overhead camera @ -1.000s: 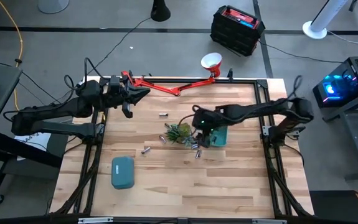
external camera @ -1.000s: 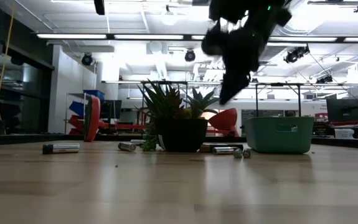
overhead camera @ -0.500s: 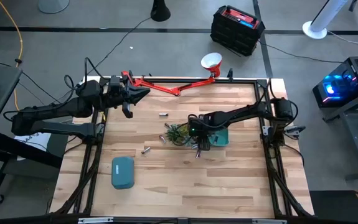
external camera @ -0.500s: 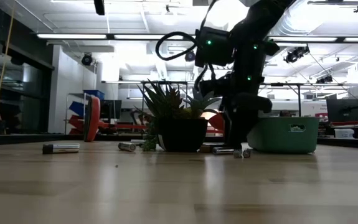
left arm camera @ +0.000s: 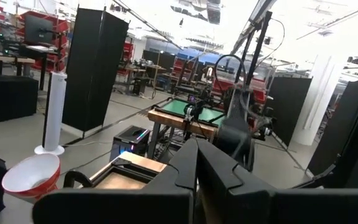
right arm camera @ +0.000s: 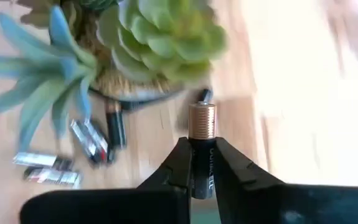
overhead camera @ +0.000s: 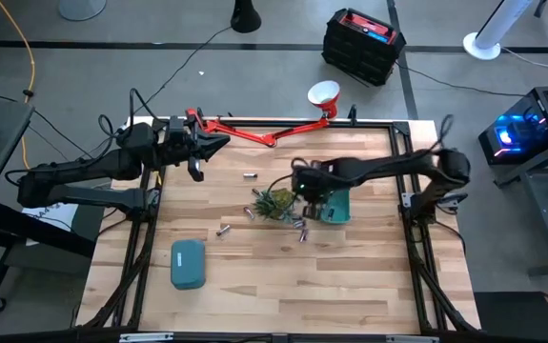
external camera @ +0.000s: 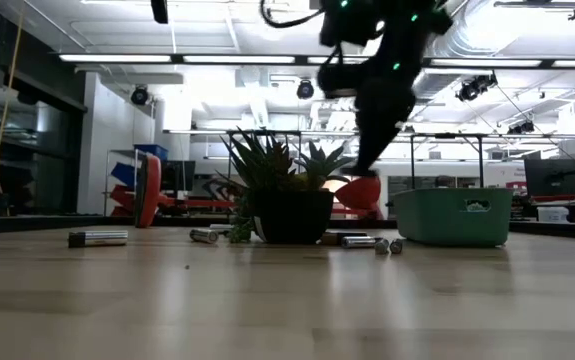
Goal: Sort batteries
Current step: Put the black battery into the green bin, then prepare the blue bin
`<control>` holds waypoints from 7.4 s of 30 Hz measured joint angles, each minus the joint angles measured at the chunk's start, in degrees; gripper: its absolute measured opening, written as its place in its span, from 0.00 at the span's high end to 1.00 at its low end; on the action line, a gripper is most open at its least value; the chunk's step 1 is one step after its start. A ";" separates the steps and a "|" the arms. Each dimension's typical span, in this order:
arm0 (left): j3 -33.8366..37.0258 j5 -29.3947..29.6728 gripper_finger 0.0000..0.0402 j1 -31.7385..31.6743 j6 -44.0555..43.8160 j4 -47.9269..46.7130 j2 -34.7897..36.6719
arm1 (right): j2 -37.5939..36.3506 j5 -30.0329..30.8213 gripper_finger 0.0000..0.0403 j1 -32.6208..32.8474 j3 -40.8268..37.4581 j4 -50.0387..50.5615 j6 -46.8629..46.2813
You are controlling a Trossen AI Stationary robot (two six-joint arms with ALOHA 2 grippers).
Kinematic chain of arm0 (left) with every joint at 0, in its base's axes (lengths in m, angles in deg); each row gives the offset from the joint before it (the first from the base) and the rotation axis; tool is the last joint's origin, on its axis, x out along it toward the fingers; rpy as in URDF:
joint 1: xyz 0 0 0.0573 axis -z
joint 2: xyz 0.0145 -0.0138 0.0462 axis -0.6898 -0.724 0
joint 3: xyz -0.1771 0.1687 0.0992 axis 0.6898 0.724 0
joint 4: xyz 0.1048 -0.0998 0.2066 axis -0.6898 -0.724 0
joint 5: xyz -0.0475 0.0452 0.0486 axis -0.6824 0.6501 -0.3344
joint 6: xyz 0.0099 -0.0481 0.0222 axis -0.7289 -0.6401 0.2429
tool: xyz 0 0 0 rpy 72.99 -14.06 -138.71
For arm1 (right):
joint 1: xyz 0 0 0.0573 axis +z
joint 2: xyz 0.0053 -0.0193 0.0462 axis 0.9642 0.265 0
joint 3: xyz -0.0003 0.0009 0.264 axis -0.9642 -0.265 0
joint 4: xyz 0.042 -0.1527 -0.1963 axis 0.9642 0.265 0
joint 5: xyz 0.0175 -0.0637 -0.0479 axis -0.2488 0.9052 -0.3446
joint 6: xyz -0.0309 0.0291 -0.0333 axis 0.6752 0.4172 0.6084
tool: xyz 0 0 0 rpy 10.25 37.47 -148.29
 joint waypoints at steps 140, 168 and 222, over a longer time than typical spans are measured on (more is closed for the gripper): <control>0.02 -12.12 1.00 57.23 -94.71 -74.84 -18.51 | -14.34 -12.78 1.00 1.62 -9.37 -13.46 -9.08; 0.04 4.93 1.00 36.93 -53.29 -30.88 -44.88 | -12.74 0.32 1.00 29.40 -9.45 -15.89 -45.21; -1.70 18.87 1.00 39.28 -38.16 -53.31 -36.85 | 18.60 7.98 1.00 23.95 14.87 -34.71 -30.10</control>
